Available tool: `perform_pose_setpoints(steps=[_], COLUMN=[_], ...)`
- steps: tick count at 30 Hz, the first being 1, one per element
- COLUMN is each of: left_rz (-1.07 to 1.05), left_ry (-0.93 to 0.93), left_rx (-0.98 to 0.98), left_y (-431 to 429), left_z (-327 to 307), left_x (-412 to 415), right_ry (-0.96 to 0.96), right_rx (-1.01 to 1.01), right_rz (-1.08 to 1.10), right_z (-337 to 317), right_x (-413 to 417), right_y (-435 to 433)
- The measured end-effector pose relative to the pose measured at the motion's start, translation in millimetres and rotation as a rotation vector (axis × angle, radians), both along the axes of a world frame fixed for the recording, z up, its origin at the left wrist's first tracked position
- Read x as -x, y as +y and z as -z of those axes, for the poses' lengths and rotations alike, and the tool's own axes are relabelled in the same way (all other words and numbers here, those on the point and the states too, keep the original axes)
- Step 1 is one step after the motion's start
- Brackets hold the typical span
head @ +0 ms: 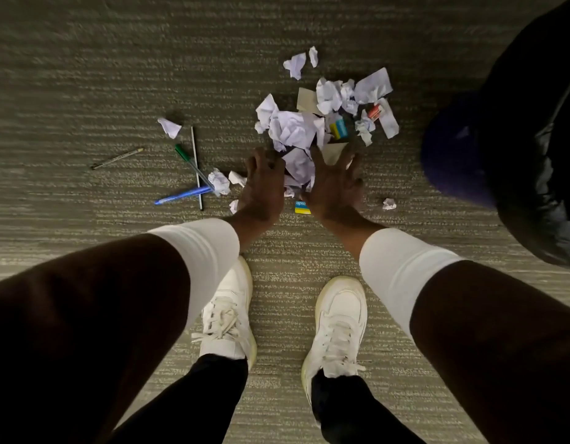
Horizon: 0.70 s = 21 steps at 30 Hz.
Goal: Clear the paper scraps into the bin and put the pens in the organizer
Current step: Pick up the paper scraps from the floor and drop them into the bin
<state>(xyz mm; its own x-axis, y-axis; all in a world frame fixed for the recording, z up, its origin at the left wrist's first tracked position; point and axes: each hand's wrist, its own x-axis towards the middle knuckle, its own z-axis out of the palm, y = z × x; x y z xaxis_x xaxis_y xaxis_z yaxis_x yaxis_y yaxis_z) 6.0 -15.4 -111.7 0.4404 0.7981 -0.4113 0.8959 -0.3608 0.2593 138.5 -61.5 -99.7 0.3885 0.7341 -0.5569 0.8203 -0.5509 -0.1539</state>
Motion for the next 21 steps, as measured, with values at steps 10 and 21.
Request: perform_pose_setpoints(steps=[10, 21], left_rz=[0.001, -0.23], left_ry=[-0.177, -0.271], left_rx=[0.032, 0.014], left_y=[0.3, 3.3], left_z=[-25.8, -115.5], left_x=[6.4, -20.0], right_ry=[0.002, 0.086], right_rx=[-0.211, -0.362], right_rz=[-0.225, 0.072], right_z=[5.8, -82.1], right_x=[-31.7, -48.0], right_y=[-17.4, -37.9])
